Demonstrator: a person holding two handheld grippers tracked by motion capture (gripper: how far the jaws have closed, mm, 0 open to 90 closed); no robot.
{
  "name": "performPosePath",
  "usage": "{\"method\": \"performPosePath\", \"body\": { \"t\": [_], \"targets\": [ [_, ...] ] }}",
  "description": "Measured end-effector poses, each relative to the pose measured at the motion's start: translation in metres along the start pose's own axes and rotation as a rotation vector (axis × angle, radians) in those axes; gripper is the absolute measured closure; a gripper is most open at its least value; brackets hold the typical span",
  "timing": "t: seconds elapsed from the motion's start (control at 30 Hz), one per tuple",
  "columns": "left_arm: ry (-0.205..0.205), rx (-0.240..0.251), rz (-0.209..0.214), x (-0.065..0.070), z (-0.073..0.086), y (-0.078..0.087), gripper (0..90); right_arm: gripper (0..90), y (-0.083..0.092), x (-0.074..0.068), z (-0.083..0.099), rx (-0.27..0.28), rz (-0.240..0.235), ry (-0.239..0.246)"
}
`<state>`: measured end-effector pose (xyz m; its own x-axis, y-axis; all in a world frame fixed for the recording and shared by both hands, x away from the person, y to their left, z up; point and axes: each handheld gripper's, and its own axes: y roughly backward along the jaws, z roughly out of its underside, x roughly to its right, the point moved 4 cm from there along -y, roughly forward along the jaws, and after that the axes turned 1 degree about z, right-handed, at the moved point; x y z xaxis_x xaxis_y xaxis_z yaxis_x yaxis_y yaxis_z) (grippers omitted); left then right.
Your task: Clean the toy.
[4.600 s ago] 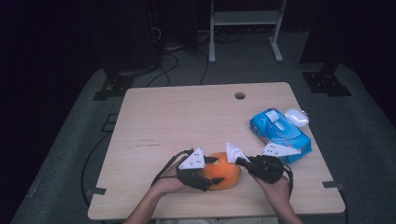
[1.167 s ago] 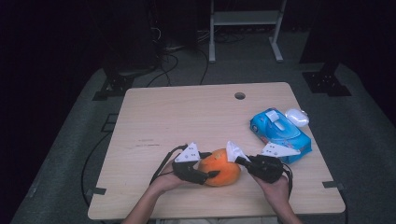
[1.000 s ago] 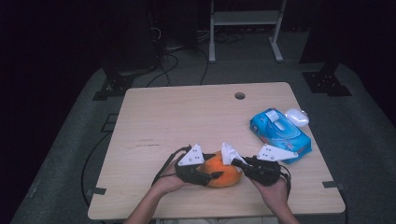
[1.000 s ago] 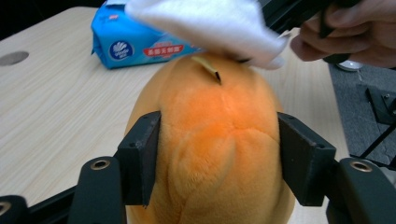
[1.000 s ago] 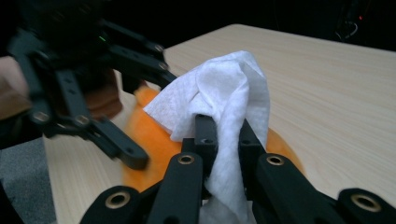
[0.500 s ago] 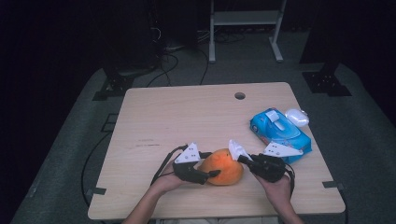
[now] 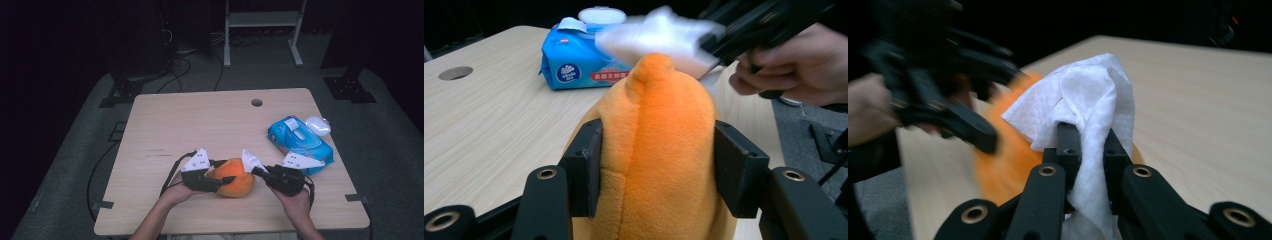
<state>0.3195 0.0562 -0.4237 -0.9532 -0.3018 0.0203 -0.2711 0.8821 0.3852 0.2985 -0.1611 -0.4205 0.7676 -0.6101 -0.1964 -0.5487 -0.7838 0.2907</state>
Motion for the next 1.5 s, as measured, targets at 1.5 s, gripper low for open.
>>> {"method": "performPosePath", "body": {
  "t": [1.5],
  "targets": [
    [-0.001, -0.01, 0.001, 0.01, 0.0, -0.015, 16.5, 83.5, -0.001, 0.005, 0.008, -0.032, 0.046, 0.019]
  ]
}}
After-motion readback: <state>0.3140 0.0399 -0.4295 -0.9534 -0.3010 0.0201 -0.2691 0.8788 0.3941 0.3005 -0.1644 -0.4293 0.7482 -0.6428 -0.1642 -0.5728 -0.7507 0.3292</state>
